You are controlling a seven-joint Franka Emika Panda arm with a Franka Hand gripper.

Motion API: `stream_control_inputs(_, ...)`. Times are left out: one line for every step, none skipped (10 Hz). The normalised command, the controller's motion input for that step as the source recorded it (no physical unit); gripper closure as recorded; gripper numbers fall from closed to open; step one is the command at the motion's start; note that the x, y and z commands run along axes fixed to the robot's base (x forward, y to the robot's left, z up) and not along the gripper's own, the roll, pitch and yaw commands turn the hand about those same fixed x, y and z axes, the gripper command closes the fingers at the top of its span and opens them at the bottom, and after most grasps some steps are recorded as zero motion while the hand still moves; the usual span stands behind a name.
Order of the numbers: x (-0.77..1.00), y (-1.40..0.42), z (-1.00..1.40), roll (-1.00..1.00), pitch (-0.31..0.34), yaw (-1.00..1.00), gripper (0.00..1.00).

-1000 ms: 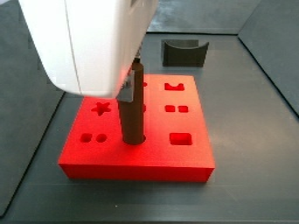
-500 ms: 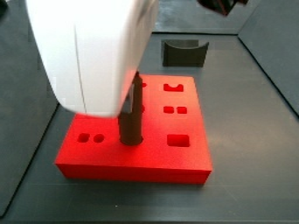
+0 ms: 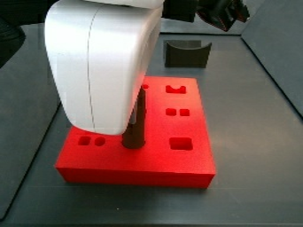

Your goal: Insert the oval object.

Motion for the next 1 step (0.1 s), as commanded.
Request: stream_control_inputs(0.00, 0.00, 0.00, 0.00, 0.000, 0.00, 1.00)
